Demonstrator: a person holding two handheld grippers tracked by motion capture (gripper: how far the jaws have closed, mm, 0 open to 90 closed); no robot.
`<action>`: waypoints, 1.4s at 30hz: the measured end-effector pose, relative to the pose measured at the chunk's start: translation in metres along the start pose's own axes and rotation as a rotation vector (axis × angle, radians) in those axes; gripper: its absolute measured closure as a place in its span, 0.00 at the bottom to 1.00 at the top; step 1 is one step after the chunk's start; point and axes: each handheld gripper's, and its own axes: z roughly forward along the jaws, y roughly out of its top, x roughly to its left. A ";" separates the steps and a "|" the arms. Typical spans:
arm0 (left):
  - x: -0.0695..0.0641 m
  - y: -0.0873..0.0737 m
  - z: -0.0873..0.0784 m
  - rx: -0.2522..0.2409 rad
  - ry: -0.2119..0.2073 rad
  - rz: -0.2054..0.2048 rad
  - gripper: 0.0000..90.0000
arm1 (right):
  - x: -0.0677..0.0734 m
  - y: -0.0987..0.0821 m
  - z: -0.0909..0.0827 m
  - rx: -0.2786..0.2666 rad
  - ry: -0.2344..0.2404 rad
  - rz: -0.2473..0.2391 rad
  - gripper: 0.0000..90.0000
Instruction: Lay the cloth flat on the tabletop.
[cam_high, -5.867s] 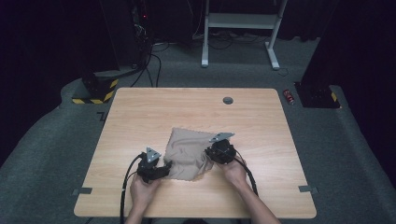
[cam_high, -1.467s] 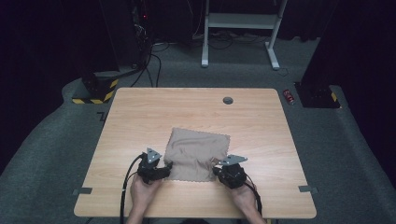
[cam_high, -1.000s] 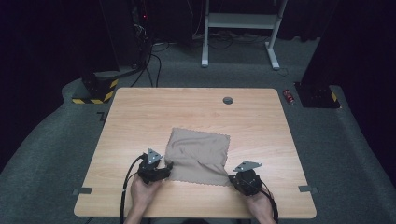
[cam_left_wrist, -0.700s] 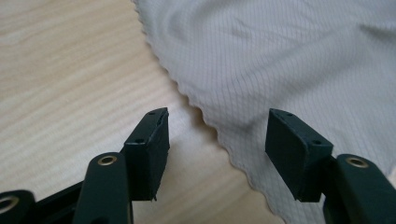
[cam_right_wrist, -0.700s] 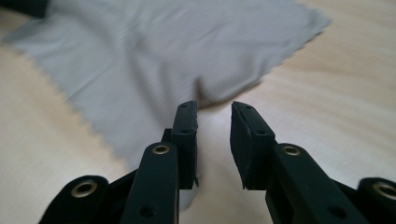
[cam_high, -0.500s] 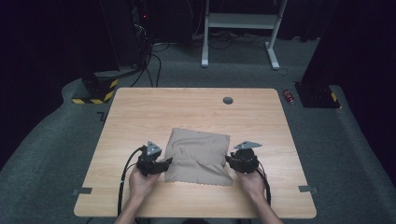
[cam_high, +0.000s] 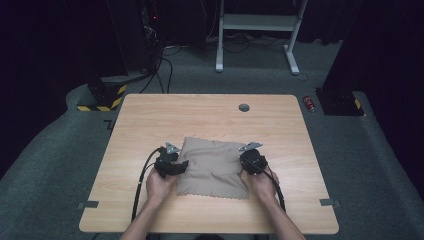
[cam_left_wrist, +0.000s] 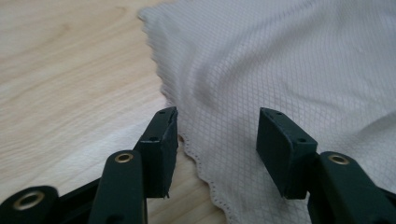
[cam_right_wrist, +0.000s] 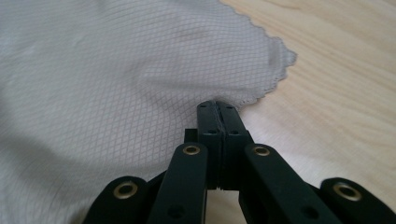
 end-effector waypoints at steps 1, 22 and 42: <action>-0.001 0.000 0.000 0.001 -0.001 0.014 0.54 | -0.003 0.003 0.002 0.005 -0.006 0.000 0.99; 0.024 0.035 0.011 -0.080 -0.031 -0.105 0.55 | -0.037 0.012 0.002 -0.105 0.068 0.156 0.86; 0.035 0.066 0.048 0.049 0.046 -0.062 0.54 | -0.050 0.028 0.032 -0.093 0.026 0.235 0.71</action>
